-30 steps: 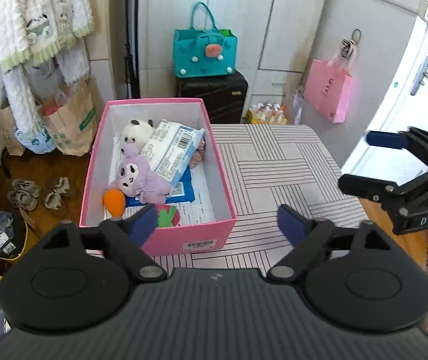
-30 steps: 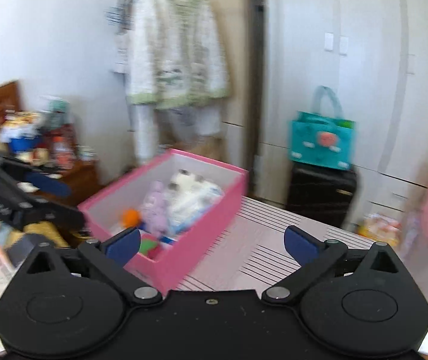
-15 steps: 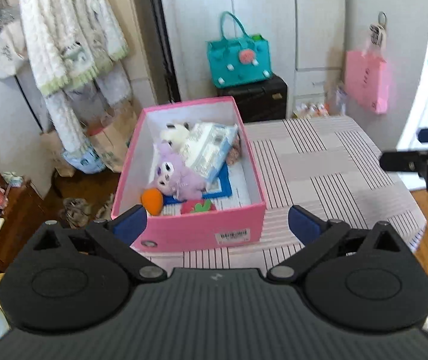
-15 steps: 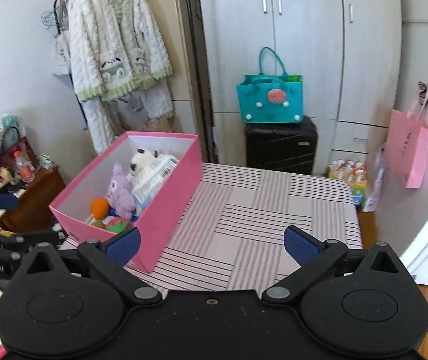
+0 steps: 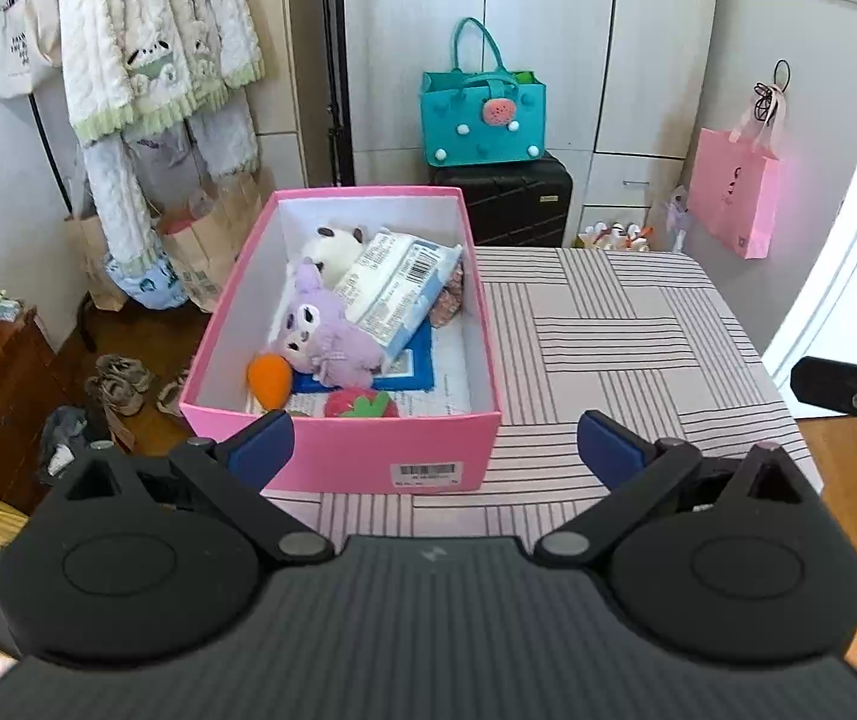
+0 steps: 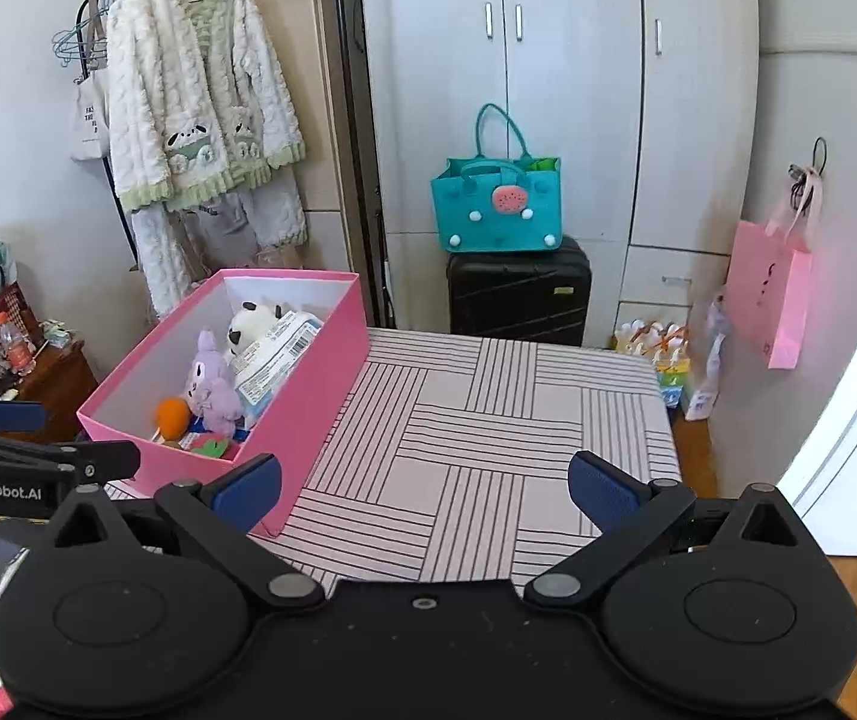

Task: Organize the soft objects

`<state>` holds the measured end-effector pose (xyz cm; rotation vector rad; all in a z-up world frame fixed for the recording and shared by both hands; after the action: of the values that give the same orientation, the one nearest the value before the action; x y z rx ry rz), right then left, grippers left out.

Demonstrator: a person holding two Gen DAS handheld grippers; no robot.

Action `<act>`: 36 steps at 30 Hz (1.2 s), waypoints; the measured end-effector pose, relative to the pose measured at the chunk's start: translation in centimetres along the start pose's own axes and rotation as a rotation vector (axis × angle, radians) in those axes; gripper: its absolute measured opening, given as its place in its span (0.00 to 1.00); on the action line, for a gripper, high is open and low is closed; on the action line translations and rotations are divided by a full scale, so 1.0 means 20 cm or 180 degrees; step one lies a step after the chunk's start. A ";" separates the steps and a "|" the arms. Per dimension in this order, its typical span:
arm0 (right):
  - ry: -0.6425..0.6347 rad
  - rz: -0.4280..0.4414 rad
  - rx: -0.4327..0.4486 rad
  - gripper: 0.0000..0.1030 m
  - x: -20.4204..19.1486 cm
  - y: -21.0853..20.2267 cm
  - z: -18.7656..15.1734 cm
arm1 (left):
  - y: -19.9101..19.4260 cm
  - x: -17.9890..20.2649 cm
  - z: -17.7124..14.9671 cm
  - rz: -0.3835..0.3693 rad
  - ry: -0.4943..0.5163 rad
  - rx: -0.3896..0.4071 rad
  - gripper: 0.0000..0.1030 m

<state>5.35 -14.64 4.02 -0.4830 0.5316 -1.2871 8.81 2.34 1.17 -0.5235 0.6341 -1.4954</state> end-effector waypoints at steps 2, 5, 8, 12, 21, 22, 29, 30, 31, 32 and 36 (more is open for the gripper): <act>-0.0014 0.0001 0.0021 1.00 -0.01 -0.01 -0.01 | 0.00 0.01 -0.01 -0.0015 0.0002 -0.0014 0.99; -0.0030 0.0002 0.0039 1.00 -0.01 -0.03 -0.02 | 0.00 0.02 -0.02 -0.0033 0.0011 -0.0013 0.99; -0.0042 -0.0008 0.0042 1.00 -0.01 -0.03 -0.03 | 0.00 0.03 -0.03 -0.0054 -0.0014 -0.0008 0.99; -0.0040 -0.0028 0.0043 1.00 -0.01 -0.03 -0.03 | -0.01 0.04 -0.04 -0.0047 0.0007 -0.0012 0.99; -0.0005 -0.0084 0.0040 1.00 0.01 -0.03 -0.05 | -0.01 0.07 -0.04 0.0053 0.0124 0.0021 0.99; -0.0002 -0.0087 0.0035 1.00 0.01 -0.02 -0.05 | -0.01 0.07 -0.04 0.0052 0.0128 0.0015 0.99; -0.0013 -0.0117 -0.0001 1.00 0.01 -0.02 -0.06 | 0.00 0.05 -0.04 0.0020 0.0025 -0.0119 0.99; -0.0010 -0.0117 -0.0003 1.00 0.01 -0.02 -0.06 | 0.01 0.05 -0.04 0.0006 0.0016 -0.0140 0.99; -0.0003 -0.0119 -0.0005 1.00 0.02 -0.02 -0.06 | 0.01 0.05 -0.04 -0.0002 0.0007 -0.0158 0.99; 0.0006 -0.0121 -0.0005 1.00 0.02 -0.02 -0.06 | 0.01 0.05 -0.03 -0.0001 0.0000 -0.0172 0.99; 0.0016 -0.0117 0.0005 1.00 0.03 -0.02 -0.07 | 0.01 0.05 -0.03 0.0029 0.0010 -0.0168 0.99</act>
<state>4.32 -15.28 3.16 -0.4902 0.5281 -1.3241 8.47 1.45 0.56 -0.5582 0.6791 -1.4743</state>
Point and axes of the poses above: each gripper's, at about its wrist camera, not at the fingertips, and y roughly the way its jaws point, x to its right, z to its top, the point moved 4 cm from there along y, roughly the way its jaws point, and after that the axes turned 8 degrees about z, right-handed, at the moved point
